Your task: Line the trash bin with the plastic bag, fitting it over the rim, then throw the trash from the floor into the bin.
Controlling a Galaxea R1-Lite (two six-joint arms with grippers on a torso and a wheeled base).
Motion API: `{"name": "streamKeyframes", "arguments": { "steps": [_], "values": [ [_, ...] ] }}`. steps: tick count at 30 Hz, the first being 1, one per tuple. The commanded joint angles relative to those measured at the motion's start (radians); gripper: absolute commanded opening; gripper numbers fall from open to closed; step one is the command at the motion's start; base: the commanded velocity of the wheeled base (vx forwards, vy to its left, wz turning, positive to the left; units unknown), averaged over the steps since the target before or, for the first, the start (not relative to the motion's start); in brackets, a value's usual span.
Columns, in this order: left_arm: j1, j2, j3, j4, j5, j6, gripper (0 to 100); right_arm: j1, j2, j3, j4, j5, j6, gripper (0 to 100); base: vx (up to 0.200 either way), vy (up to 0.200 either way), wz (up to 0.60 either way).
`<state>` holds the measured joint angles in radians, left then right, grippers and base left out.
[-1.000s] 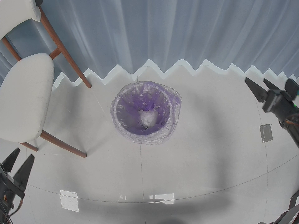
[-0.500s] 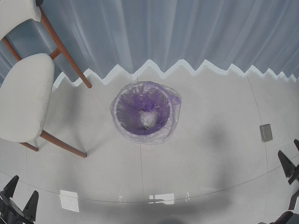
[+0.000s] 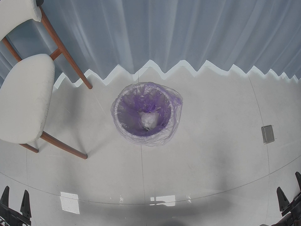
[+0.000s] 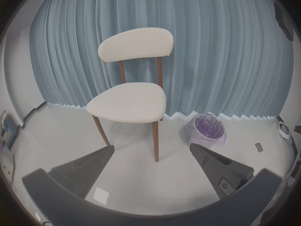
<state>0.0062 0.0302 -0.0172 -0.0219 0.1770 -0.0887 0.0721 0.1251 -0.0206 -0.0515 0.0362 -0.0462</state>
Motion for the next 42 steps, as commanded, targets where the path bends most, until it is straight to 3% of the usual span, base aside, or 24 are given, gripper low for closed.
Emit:
{"name": "streamKeyframes", "arguments": {
  "steps": [1, 7, 10, 11, 13, 18, 20, 24, 28, 32, 34, 36, 38, 42],
  "values": [
    [-0.003, -0.030, 0.016, -0.010, -0.005, -0.003, 100, -0.084, -0.125, 0.018, 0.068, -0.018, 0.040, 100, 0.000, 0.000, 0.00],
    [0.000, -0.030, 0.017, -0.016, 0.007, -0.011, 100, -0.075, -0.125, 0.021, 0.048, -0.033, 0.023, 100, 0.000, 0.000, 0.00],
    [0.000, -0.030, 0.017, -0.027, -0.116, 0.147, 100, -0.074, -0.125, 0.021, 0.048, -0.035, 0.032, 100, 0.000, 0.000, 0.00],
    [0.000, -0.030, 0.017, -0.026, -0.169, 0.168, 100, -0.074, -0.125, 0.021, 0.048, -0.033, 0.031, 100, 0.000, 0.000, 0.00],
    [0.000, -0.030, 0.016, -0.007, -0.206, 0.181, 100, -0.074, -0.125, 0.021, 0.048, -0.033, 0.031, 100, 0.000, 0.000, 0.00],
    [-0.002, -0.030, 0.011, 0.005, -0.146, 0.170, 100, -0.074, -0.125, 0.021, 0.050, -0.033, 0.037, 100, 0.000, 0.000, 0.00],
    [0.000, -0.030, 0.013, 0.002, -0.102, 0.110, 100, -0.074, -0.125, 0.021, 0.050, -0.035, 0.045, 100, 0.000, 0.000, 0.00],
    [-0.002, -0.030, 0.013, -0.003, 0.064, 0.057, 100, -0.074, -0.125, 0.021, 0.050, -0.035, 0.043, 100, 0.000, 0.000, 0.00],
    [-0.002, -0.030, 0.014, -0.007, 0.070, 0.067, 100, -0.074, -0.125, 0.021, 0.050, -0.035, 0.042, 100, 0.000, 0.000, 0.00],
    [-0.002, -0.030, 0.014, -0.007, 0.076, 0.136, 100, -0.074, -0.125, 0.021, 0.050, -0.035, 0.045, 100, 0.000, 0.000, 0.00],
    [0.000, -0.030, 0.013, -0.007, 0.118, 0.161, 100, -0.074, -0.125, 0.021, 0.050, -0.035, 0.045, 100, 0.000, 0.000, 0.00],
    [-0.002, -0.030, 0.014, -0.009, 0.266, 0.099, 100, -0.075, -0.125, 0.021, 0.050, -0.035, 0.045, 100, 0.000, 0.000, 0.00],
    [-0.002, -0.030, 0.014, -0.010, 0.228, 0.099, 100, -0.074, -0.125, 0.021, 0.051, -0.035, 0.045, 100, 0.000, 0.000, 0.00],
    [-0.003, -0.030, 0.011, -0.006, 0.027, 0.103, 100, -0.074, -0.125, 0.021, 0.051, -0.036, 0.045, 100, 0.000, 0.000, 0.00]
  ]
}}
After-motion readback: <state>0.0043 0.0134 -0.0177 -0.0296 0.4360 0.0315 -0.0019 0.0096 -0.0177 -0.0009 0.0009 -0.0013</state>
